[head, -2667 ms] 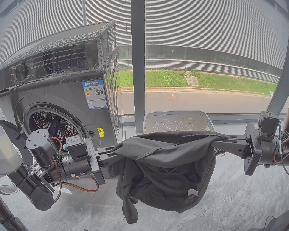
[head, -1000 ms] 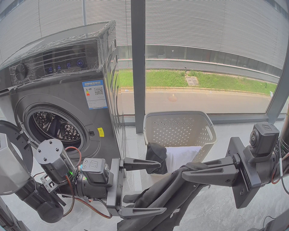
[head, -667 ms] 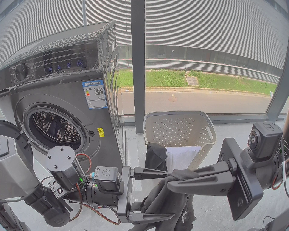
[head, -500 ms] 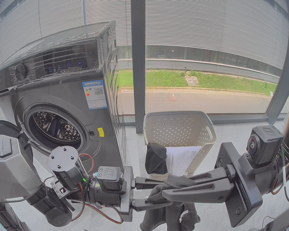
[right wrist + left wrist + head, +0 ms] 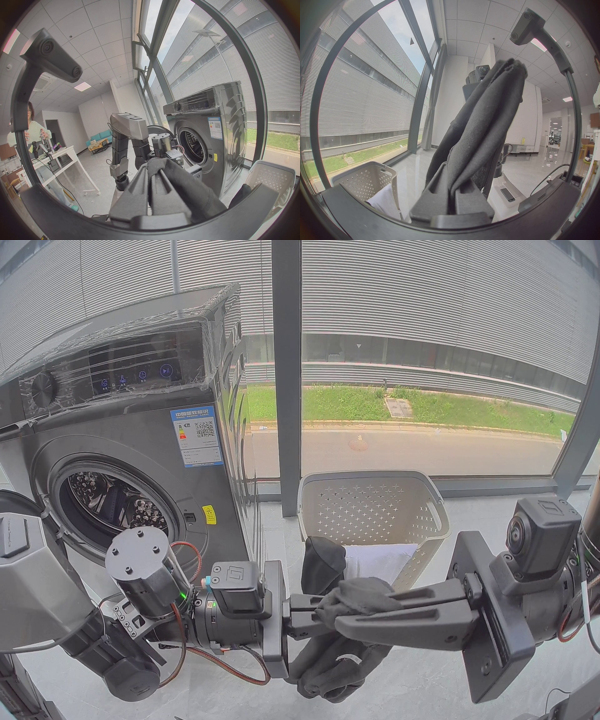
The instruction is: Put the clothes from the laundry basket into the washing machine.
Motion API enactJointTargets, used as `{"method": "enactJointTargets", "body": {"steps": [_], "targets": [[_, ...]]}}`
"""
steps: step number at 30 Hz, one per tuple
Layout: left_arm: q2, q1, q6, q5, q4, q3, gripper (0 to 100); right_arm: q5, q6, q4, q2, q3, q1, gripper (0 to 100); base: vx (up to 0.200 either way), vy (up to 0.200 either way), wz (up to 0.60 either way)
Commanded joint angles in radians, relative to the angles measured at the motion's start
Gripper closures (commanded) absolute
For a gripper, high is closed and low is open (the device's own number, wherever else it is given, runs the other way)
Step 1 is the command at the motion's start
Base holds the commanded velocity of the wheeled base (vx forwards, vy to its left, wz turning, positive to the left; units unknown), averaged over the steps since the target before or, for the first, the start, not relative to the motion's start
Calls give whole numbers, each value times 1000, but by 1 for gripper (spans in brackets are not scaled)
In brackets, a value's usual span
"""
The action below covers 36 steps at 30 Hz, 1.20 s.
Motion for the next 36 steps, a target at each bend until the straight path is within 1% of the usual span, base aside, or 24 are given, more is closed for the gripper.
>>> {"method": "enactJointTargets", "body": {"steps": [1,2,4,6,7,9,11,13,15,16,17,18,19,20,21,24,26,28,31,32,33,34,36], "targets": [[-17,8,-1,8,-10,-22,100,-3,1,0,4,2,-20,100,0,0,0],[-22,9,-3,16,-10,-31,100,-4,3,0,4,2,-26,0,0,0,0],[-23,9,-4,30,-10,-48,100,-6,3,0,2,2,-43,0,0,0,0],[-25,9,-6,41,-10,-63,100,-12,4,0,2,2,-77,0,0,0,0],[-25,9,-6,41,-10,-63,100,-12,4,0,2,2,-80,0,0,0,0],[-28,9,-6,51,-8,-81,100,-51,7,0,4,8,-154,0,0,0,0],[-31,14,-11,65,-8,-98,100,-92,17,0,5,29,-250,0,0,0,0],[-37,23,-28,93,-8,-118,100,-109,27,0,2,63,-352,0,0,0,0],[-42,31,-54,137,-7,-144,100,-116,27,0,-2,101,-433,0,0,0,0],[-42,32,-58,145,-7,-147,100,-116,27,0,-4,107,-442,0,0,0,0],[-43,40,-86,188,-8,-172,100,-116,27,0,-19,150,-484,0,0,0,0],[-42,40,-98,209,-7,-184,100,-118,24,0,-35,176,-497,0,0,0,0],[-42,42,-104,220,-7,-192,100,-118,23,0,-47,196,-505,0,0,0,0],[-42,42,-104,220,-7,-192,100,-118,23,0,-47,196,-505,0,0,0,0],[-40,43,-116,243,-7,-207,100,-118,23,0,-68,255,-523,0,0,0,0],[-37,43,-116,246,-7,-218,100,-115,21,0,-81,293,-550,0,0,0,0],[-37,43,-116,246,-4,-221,100,-110,20,0,-84,298,-557,0,0,0,0],[-36,43,-116,251,-2,-230,100,-101,14,0,-90,299,-542,0,0,0,0],[-34,43,-115,272,-1,-246,100,-81,1,0,-85,293,-505,0,0,0,0],[-31,42,-116,289,4,-262,100,-46,-8,0,-74,288,-468,0,0,0,0],[-26,40,-116,292,9,-273,100,-23,-16,0,-64,287,-448,0,0,0,0],[-25,40,-116,295,15,-282,100,-12,-23,0,-56,287,-434,0,0,0,0],[-19,39,-116,297,28,-304,100,-12,-37,0,-24,287,-405,0,0,0,0]]}}
